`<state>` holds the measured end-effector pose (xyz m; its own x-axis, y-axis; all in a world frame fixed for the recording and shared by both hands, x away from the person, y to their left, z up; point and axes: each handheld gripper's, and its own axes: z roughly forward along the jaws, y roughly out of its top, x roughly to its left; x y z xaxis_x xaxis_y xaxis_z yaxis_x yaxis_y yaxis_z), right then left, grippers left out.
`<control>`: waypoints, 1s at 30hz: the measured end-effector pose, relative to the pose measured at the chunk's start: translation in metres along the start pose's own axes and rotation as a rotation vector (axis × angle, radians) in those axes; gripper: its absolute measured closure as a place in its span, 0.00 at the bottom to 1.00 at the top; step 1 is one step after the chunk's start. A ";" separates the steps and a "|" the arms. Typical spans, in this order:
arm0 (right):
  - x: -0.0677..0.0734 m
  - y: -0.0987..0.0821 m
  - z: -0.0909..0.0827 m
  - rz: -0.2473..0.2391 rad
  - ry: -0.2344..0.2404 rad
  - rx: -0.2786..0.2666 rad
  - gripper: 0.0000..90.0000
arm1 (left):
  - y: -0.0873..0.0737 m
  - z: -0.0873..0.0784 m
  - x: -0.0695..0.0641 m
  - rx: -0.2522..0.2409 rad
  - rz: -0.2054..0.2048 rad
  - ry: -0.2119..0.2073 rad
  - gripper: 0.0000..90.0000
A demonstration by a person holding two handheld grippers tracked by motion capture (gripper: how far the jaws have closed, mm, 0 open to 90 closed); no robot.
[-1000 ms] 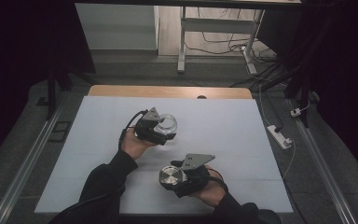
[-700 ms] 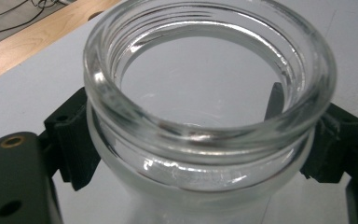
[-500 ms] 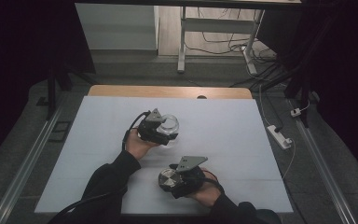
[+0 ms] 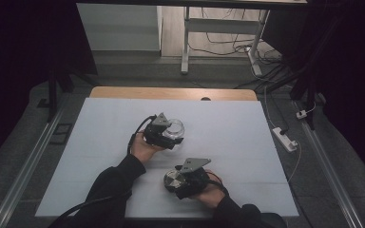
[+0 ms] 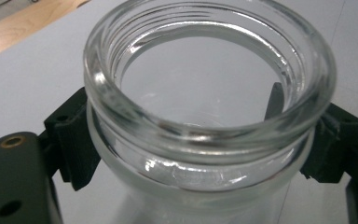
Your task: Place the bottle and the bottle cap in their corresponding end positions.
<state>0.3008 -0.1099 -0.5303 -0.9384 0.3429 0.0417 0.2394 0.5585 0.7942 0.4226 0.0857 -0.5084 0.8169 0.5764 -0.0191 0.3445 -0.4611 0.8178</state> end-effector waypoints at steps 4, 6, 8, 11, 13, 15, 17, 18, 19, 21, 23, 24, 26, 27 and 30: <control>-0.002 -0.001 0.001 -0.001 -0.005 0.006 0.22 | -0.003 0.003 0.001 0.007 0.000 0.003 0.17; -0.003 -0.002 0.001 -0.003 -0.007 0.007 0.22 | -0.004 0.004 0.001 0.008 0.003 0.001 0.17; -0.004 -0.002 0.002 -0.006 -0.008 0.009 0.22 | -0.005 0.005 0.002 0.005 0.001 -0.001 0.17; -0.004 -0.003 0.003 -0.010 -0.012 0.014 0.22 | -0.006 0.005 0.003 -0.005 0.001 -0.004 0.17; -0.004 -0.004 0.004 -0.011 -0.012 0.017 0.22 | -0.007 0.005 0.003 -0.009 0.002 -0.004 0.17; -0.004 -0.004 0.005 -0.011 -0.011 0.022 0.22 | -0.007 0.006 0.002 -0.010 0.005 -0.002 0.17; -0.004 -0.004 0.005 -0.012 -0.011 0.023 0.22 | -0.007 0.006 0.002 -0.010 0.011 -0.001 0.17; -0.004 -0.004 0.005 -0.009 -0.009 0.024 0.22 | -0.007 0.006 0.002 -0.010 0.011 -0.002 0.17; -0.005 -0.004 0.005 -0.006 -0.006 0.027 0.22 | -0.007 0.006 0.003 -0.010 0.010 -0.005 0.17; -0.005 -0.004 0.007 -0.003 -0.004 0.042 0.22 | -0.007 0.006 0.003 -0.010 0.014 -0.006 0.17; -0.004 -0.003 0.008 -0.016 -0.010 0.057 0.21 | -0.007 0.006 0.004 -0.005 0.016 -0.010 0.17; -0.004 -0.003 0.009 -0.026 -0.011 0.071 0.21 | -0.007 0.006 0.004 -0.003 0.015 -0.012 0.16; -0.002 -0.003 0.011 -0.043 -0.017 0.092 0.20 | -0.006 0.006 0.004 0.002 0.011 -0.016 0.16; -0.002 -0.003 0.013 -0.045 -0.016 0.111 0.20 | -0.006 0.006 0.004 0.005 0.011 -0.016 0.16; -0.002 -0.002 0.013 -0.048 -0.018 0.117 0.20 | -0.005 0.005 0.004 0.018 0.014 -0.013 0.16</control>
<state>0.3050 -0.1016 -0.5403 -0.9451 0.3267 -0.0060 0.2230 0.6583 0.7189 0.4270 0.0866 -0.5153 0.8277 0.5610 -0.0152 0.3409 -0.4809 0.8078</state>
